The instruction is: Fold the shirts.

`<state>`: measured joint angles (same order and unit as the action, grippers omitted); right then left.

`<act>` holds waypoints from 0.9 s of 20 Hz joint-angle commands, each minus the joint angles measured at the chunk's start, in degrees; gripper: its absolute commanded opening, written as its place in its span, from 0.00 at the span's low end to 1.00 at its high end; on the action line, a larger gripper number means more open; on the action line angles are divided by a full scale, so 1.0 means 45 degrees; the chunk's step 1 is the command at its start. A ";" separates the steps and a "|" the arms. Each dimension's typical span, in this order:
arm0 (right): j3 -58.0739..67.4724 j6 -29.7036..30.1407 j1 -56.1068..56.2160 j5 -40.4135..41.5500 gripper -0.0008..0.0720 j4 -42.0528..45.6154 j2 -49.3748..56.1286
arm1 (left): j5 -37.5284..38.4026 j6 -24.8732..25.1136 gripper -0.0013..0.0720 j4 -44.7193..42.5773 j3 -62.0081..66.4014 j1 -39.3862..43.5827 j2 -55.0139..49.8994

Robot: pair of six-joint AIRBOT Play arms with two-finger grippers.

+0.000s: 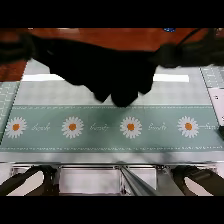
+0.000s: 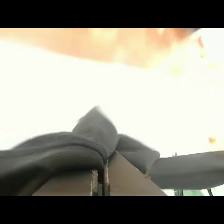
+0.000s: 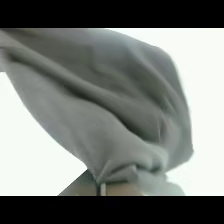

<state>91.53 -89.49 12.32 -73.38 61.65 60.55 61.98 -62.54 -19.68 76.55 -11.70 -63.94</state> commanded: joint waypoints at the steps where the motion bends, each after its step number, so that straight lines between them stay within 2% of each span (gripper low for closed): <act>1: 0.4580 0.0034 -0.0806 -0.4027 0.04 0.2482 -0.0481 | 0.0869 -0.0413 0.04 0.0238 0.3240 -0.0869 0.1360; 6: 0.5527 -0.0136 -0.0806 -0.5124 0.04 0.2419 -0.2395 | 0.1865 -0.0748 0.04 -0.0325 0.4279 -0.1467 0.3793; 10: 0.5221 -0.0408 -0.0806 -0.6465 0.04 0.2448 -0.3337 | 0.4376 -0.1404 0.04 -0.1831 0.3881 -0.1452 0.5100; 12: 0.4284 -0.0646 -0.0806 -0.6800 0.04 0.2492 -0.3827 | 0.4726 -0.2021 0.04 -0.2914 0.2380 -0.1355 0.6003; 14: 0.2754 -0.0680 -0.0806 -0.6509 0.04 0.2560 -0.4357 | 0.4760 -0.2084 0.04 -0.3113 -0.0010 -0.1355 0.6965; 18: -0.0743 -0.0622 -0.0806 -0.4551 0.04 0.2322 -0.4439 | 0.4901 -0.2341 0.04 -0.3113 -0.6091 -0.0335 0.8038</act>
<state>97.51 -92.42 8.73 -98.94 72.88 41.28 82.52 -72.10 -32.38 65.82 -15.88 -31.35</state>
